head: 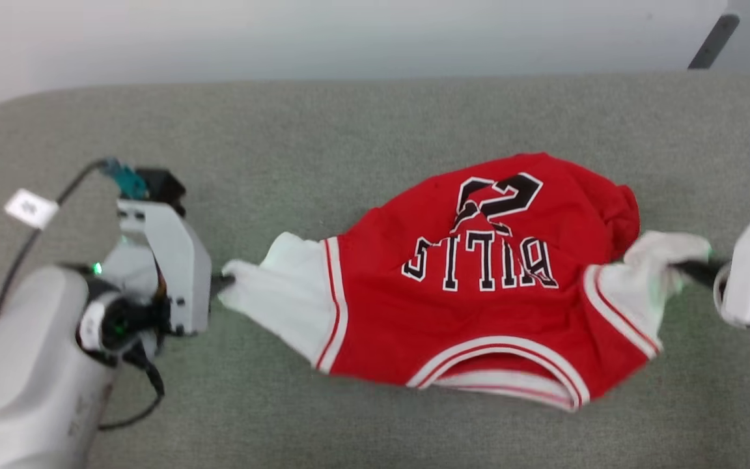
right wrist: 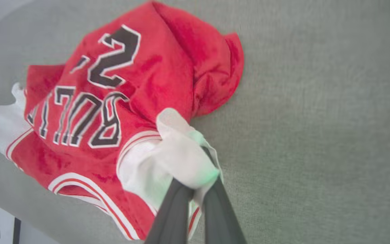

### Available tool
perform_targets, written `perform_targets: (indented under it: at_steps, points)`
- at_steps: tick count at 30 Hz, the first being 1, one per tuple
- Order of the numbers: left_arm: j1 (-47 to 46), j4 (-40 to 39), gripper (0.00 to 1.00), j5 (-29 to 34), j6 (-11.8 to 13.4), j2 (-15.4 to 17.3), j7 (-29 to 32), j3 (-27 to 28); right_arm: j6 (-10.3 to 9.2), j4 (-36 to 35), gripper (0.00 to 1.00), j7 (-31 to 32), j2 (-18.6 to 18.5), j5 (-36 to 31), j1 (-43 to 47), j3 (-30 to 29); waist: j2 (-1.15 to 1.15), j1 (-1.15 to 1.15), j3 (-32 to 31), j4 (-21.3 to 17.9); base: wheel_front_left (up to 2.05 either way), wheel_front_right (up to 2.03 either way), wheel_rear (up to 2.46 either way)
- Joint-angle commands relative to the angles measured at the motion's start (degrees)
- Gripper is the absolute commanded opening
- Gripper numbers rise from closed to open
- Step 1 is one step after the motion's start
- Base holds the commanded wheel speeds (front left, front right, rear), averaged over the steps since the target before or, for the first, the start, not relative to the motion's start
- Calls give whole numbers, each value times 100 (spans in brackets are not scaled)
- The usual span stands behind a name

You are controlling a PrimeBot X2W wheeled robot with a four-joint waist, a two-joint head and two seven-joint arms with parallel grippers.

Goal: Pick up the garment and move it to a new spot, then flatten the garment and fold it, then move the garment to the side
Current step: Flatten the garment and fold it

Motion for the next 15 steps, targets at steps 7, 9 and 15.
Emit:
perform_targets:
  at_steps: [7,9,15]
  points:
    - [-984,-84,0,171,-45,-38,48,-20,2,-123,0,-591,215,57,-1000,126,0,0,-623,255,0,0,0]
    - [-1345,-37,0,260,-88,-75,-18,-42,2,-71,0,-877,276,-30,-1339,157,0,0,-727,322,0,0,0]
    - [-2401,334,0,548,-197,-203,-268,-137,3,440,0,-1814,509,-551,-2347,381,0,0,-945,453,0,0,0]
